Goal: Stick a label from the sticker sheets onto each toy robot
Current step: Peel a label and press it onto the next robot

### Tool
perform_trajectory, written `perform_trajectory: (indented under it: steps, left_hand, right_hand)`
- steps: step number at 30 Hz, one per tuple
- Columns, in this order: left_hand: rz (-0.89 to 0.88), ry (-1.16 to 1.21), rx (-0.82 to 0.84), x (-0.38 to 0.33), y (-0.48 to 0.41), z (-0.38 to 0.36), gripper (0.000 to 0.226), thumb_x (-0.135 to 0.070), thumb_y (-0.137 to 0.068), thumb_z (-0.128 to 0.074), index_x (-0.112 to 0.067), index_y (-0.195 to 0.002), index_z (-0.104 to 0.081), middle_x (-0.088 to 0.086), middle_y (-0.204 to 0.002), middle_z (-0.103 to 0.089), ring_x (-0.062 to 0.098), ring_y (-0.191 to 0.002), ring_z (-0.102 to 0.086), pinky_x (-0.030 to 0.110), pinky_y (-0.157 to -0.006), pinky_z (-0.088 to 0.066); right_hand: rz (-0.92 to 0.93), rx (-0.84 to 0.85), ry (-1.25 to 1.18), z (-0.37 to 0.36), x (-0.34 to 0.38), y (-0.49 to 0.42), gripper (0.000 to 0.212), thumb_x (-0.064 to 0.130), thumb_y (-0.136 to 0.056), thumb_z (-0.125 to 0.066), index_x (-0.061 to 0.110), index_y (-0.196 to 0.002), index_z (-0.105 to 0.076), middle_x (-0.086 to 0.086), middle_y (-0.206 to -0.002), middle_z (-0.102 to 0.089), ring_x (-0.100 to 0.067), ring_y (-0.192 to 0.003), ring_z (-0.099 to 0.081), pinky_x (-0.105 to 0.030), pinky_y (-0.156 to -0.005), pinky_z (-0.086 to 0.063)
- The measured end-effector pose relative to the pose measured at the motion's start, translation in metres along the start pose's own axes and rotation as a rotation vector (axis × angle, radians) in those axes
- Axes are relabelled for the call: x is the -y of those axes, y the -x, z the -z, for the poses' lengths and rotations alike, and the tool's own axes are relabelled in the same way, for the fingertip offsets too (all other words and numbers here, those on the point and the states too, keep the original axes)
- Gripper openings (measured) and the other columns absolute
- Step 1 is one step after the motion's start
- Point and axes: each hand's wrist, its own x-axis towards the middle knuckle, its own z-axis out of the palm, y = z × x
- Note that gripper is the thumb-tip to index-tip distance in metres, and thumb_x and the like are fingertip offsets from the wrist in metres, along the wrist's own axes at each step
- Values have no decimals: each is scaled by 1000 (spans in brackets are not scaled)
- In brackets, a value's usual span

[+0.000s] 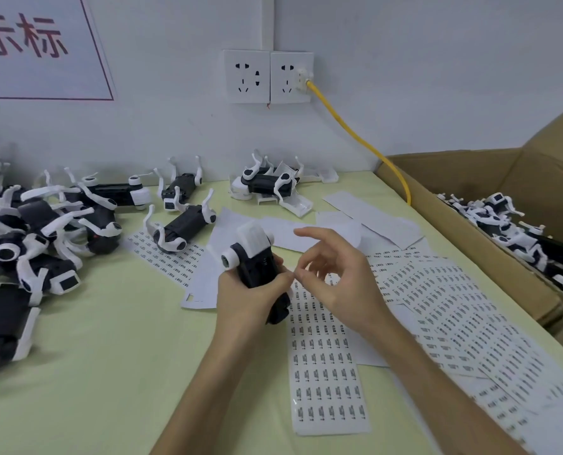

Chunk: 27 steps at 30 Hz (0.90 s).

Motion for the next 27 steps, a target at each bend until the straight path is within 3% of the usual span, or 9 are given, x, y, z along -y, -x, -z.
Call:
perform_trajectory:
  steps: [3, 5, 7, 12, 20, 25, 27]
  left_hand:
    - [8, 86, -18, -2, 1, -1, 20, -12, -77, -84, -23, -73, -68, 1, -63, -64, 17, -52, -56, 24, -44, -39]
    - [6, 170, -45, -4, 2, -1, 24, -14, -76, -86, -29, -72, -68, -4, -68, -66, 14, -56, -59, 25, -48, -42]
    - [16, 248, -67, -5, 3, -3, 20, -20, -71, -85, -30, -74, -68, -4, -76, -67, 12, -62, -61, 25, -50, -47]
    - [39, 320, -86, -1, 6, -7, 29, -21, -69, -81, -15, -92, -64, -1, -81, -68, 15, -70, -65, 29, -56, -52]
    - [34, 327, -97, 6, 7, -11, 23, -19, -69, -83, -19, -87, -67, -2, -77, -68, 18, -71, -65, 30, -58, -54]
    - [50, 317, -103, 7, 6, -12, 17, -21, -69, -83, -30, -75, -70, -1, -80, -69, 21, -77, -66, 41, -71, -54]
    - [51, 334, -111, 5, 7, -13, 17, -21, -69, -83, -30, -74, -70, -1, -78, -69, 22, -74, -65, 38, -66, -53]
  right_hand:
    - [-136, -84, -76, -3, 0, -3, 41, 10, -85, -80, 23, -122, -65, 2, -88, -70, -17, -67, -65, -31, -68, -55]
    - [-263, -93, -243, -3, 1, -5, 21, 15, -88, -78, 15, -108, -71, -1, -81, -71, -16, -64, -64, -30, -68, -54]
    - [-359, -33, -401, -3, 2, -4, 15, 21, -88, -77, 10, -99, -74, -3, -79, -71, -16, -65, -63, -30, -70, -53]
    - [-338, 66, -398, -9, 2, -2, 5, 26, -82, -76, 23, -85, -79, 4, -79, -71, -12, -69, -60, -27, -73, -52]
    - [-328, 40, -415, -8, -2, -2, 2, 27, -81, -77, 25, -82, -78, 9, -70, -66, -10, -64, -56, -25, -70, -48]
    - [-344, 40, -435, -8, -2, -2, 3, 28, -81, -75, 25, -80, -77, 7, -70, -65, -10, -64, -54, -24, -70, -48]
    - [-324, 42, -430, -8, -1, -2, 4, 26, -83, -74, 25, -80, -76, 8, -68, -63, -10, -63, -53, -22, -69, -48]
